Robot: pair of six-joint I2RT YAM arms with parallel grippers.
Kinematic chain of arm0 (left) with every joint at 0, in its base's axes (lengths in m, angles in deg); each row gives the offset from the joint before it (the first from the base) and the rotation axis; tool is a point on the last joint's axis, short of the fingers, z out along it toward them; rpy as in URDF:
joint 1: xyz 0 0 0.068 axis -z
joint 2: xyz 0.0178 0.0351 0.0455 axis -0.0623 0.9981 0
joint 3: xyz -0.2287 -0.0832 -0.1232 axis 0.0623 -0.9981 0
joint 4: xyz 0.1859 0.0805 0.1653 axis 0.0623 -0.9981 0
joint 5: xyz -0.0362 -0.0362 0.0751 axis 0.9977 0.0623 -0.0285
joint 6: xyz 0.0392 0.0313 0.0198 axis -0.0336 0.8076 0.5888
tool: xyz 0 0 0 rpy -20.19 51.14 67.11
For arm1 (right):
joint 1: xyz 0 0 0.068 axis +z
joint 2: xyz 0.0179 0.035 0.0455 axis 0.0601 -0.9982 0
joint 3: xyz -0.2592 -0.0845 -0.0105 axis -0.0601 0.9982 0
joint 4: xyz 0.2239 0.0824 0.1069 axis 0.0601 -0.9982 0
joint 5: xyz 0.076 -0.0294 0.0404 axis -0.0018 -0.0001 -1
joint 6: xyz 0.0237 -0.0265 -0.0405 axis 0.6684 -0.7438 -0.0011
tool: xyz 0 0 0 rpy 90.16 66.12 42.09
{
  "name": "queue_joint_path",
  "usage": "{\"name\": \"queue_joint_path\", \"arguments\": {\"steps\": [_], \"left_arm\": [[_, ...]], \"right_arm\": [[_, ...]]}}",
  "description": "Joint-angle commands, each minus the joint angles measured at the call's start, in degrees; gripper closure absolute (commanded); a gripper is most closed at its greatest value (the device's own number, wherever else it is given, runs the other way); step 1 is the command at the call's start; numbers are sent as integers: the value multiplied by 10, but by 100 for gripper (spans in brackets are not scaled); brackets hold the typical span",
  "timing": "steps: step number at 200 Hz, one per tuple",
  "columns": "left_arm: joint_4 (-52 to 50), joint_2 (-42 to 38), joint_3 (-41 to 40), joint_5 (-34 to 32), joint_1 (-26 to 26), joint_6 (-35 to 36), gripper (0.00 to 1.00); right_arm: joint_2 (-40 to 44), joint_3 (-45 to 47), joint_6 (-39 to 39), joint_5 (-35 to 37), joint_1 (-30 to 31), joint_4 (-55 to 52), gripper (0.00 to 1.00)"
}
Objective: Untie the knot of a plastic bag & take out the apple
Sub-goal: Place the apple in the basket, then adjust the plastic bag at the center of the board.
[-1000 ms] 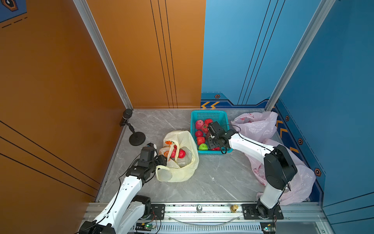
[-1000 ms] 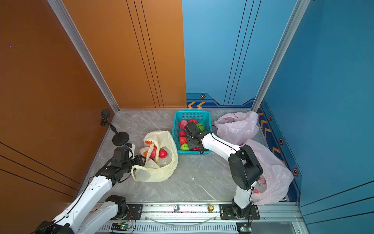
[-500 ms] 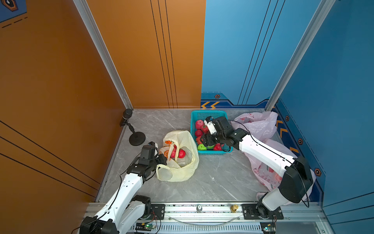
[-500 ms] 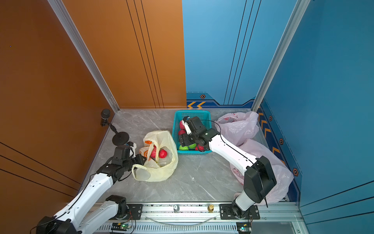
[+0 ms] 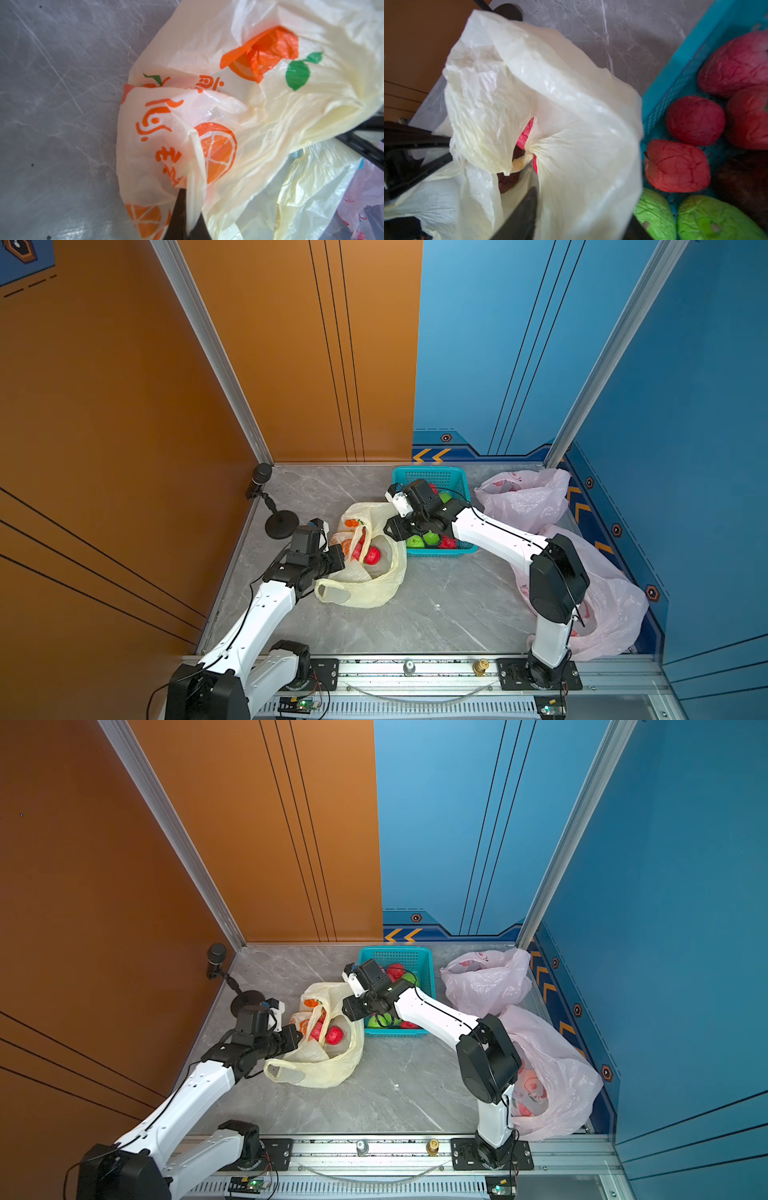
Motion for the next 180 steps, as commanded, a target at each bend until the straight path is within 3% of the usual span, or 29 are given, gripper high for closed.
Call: {"name": "queue_joint_path", "arguments": {"steps": [1,25,67,104,129,180], "left_arm": [[16,12,58,24,17,27,100],[13,50,126,34,49,46,100],[-3,123,242,54,134,62,100],[-26,142,227,58,197,51,100],[-97,107,147,12,164,51,100],[-218,-20,58,-69,30,41,98]], "right_arm": [[10,-4,20,-3,-2,14,67],[30,36,34,16,-1,28,80],[78,120,71,59,6,70,81],[80,163,104,67,9,107,82],[78,166,106,72,14,107,82],[88,179,109,106,29,114,82]]}}
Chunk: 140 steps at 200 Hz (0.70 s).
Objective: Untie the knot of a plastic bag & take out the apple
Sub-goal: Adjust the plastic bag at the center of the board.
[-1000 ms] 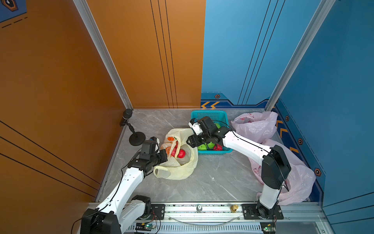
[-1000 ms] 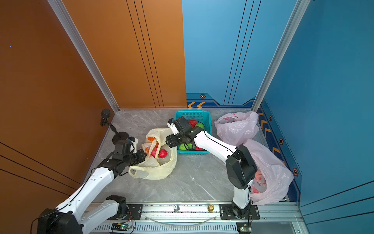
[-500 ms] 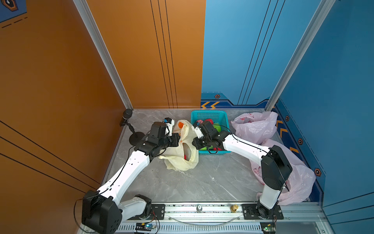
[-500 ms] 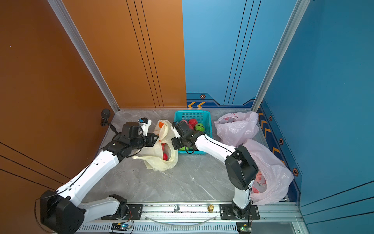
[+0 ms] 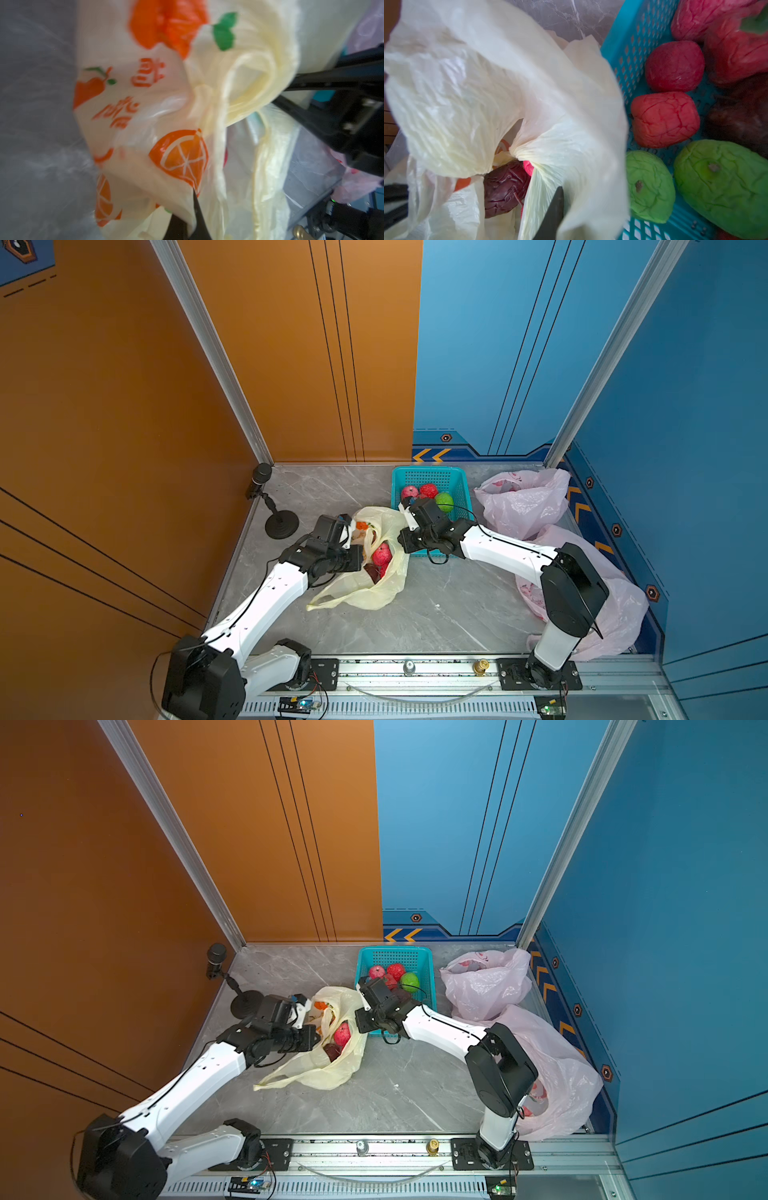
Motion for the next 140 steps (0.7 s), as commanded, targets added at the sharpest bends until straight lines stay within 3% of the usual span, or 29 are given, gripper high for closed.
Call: {"name": "queue_joint_path", "arguments": {"steps": [1,36,56,101,140], "left_arm": [[-89,-53,-17,-59,-46,-2,97],[-110,-72,-22,-67,-70,-19,60],[-98,-82,-16,-74,-71,-28,45],[-96,-173,16,-109,-87,-27,24],[-113,-211,52,-93,-102,-21,25]], "right_arm": [[15,16,11,32,9,12,82],[14,20,14,42,16,11,82],[28,24,2,43,18,13,68],[112,33,-54,47,31,9,42],[173,24,-88,34,67,-22,42]]}}
